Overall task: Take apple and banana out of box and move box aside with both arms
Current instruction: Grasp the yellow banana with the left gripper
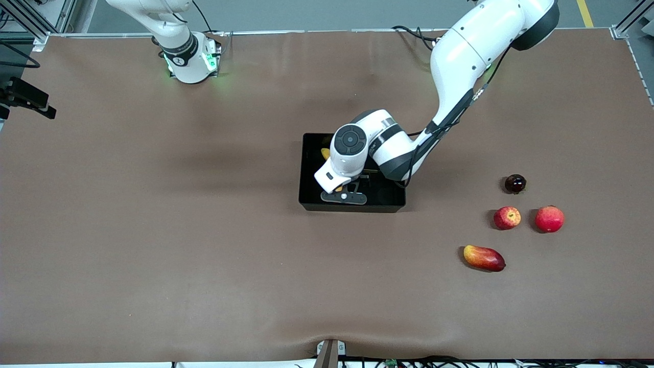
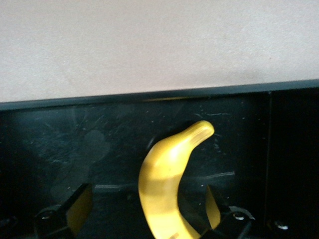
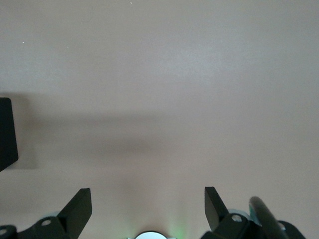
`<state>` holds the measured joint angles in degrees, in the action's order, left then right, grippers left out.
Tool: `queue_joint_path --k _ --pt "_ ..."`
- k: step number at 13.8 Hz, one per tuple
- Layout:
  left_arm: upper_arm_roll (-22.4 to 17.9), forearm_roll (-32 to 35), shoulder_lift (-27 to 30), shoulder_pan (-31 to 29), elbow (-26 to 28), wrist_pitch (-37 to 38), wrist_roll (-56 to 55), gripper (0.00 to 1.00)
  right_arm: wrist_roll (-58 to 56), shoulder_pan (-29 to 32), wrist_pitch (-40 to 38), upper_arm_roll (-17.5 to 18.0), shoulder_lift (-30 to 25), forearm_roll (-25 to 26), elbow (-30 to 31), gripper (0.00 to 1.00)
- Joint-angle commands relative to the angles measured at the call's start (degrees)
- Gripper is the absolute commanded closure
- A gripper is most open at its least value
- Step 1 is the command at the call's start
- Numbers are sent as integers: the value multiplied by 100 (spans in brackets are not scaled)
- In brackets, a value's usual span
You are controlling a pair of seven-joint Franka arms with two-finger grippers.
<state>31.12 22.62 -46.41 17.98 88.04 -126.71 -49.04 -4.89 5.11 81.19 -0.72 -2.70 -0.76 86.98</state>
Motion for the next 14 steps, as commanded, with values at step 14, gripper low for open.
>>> queue_joint_path --k 14 --pt "-211 155 -359 452 -102 -486 -387 17 32 87 29 81 -11 -47 -14 0"
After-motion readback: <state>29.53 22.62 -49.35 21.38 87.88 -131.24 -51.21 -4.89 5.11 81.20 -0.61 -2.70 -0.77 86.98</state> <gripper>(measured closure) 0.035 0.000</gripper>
